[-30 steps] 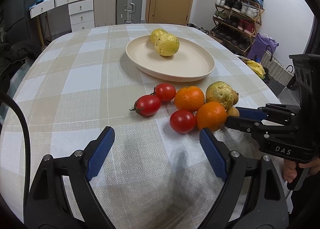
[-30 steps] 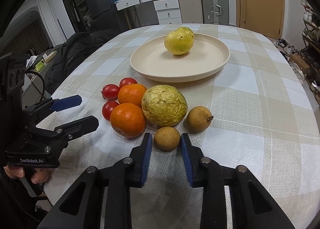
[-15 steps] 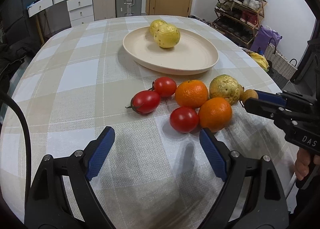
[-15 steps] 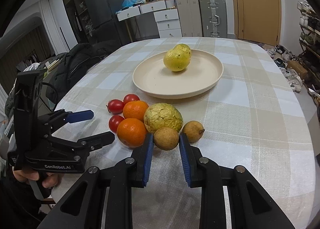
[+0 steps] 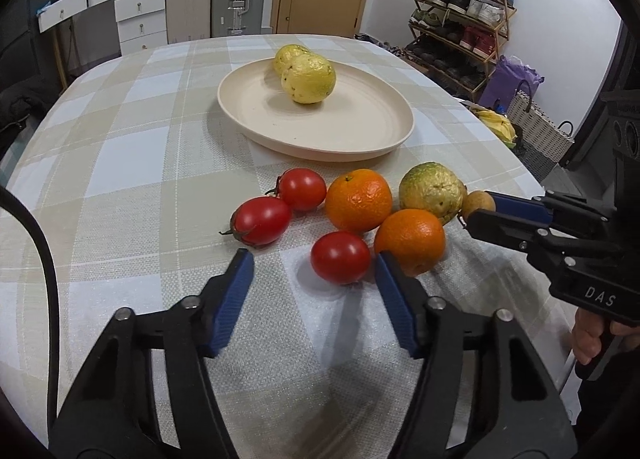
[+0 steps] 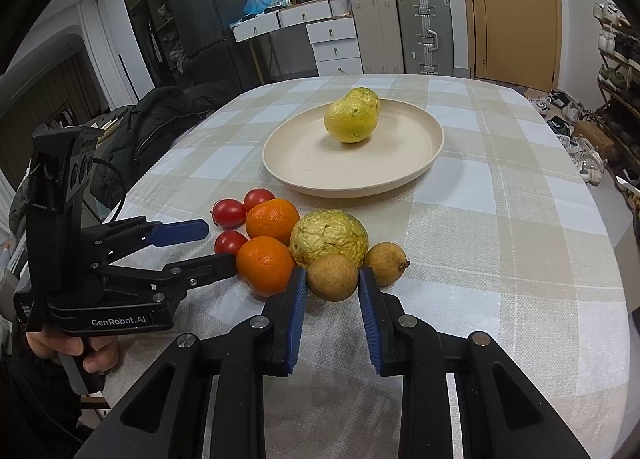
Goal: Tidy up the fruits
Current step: 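Close the left gripper on a red tomato while the right gripper holds the brown fruit, then carry the tomato and brown fruit to the plate and release both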
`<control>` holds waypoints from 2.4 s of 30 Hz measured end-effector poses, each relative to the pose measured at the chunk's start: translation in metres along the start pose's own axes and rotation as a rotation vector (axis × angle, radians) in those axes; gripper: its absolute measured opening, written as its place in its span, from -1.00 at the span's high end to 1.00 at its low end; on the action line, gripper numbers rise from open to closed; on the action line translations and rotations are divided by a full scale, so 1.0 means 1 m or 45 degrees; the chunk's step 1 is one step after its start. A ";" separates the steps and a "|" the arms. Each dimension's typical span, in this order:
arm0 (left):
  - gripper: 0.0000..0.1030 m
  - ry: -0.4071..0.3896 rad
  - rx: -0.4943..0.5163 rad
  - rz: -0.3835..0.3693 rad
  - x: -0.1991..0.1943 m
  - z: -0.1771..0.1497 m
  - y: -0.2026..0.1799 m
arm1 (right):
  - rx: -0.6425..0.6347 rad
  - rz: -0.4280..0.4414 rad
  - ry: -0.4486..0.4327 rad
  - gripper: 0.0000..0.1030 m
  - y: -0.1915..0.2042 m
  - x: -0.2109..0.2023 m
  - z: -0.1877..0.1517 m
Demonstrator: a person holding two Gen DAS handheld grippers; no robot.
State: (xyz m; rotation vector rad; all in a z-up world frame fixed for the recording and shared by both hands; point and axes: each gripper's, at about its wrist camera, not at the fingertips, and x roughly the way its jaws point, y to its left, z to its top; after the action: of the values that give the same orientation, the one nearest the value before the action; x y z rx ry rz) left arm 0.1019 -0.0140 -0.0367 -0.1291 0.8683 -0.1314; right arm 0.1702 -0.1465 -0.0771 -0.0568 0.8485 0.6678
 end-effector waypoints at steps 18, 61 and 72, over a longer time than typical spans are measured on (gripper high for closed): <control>0.47 -0.056 0.017 -0.058 -0.009 -0.003 -0.003 | 0.005 0.004 -0.019 0.47 -0.003 -0.002 0.001; 0.46 -0.243 0.040 0.006 -0.024 0.056 -0.004 | 0.110 0.048 -0.215 0.47 -0.021 -0.010 0.043; 0.46 -0.227 0.047 0.007 -0.004 0.074 -0.005 | 0.103 0.022 -0.199 0.47 -0.026 0.004 0.062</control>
State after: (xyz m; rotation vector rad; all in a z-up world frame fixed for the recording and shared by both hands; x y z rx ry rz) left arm 0.1562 -0.0136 0.0141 -0.1020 0.6878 -0.1288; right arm 0.2288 -0.1463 -0.0434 0.0753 0.7249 0.6444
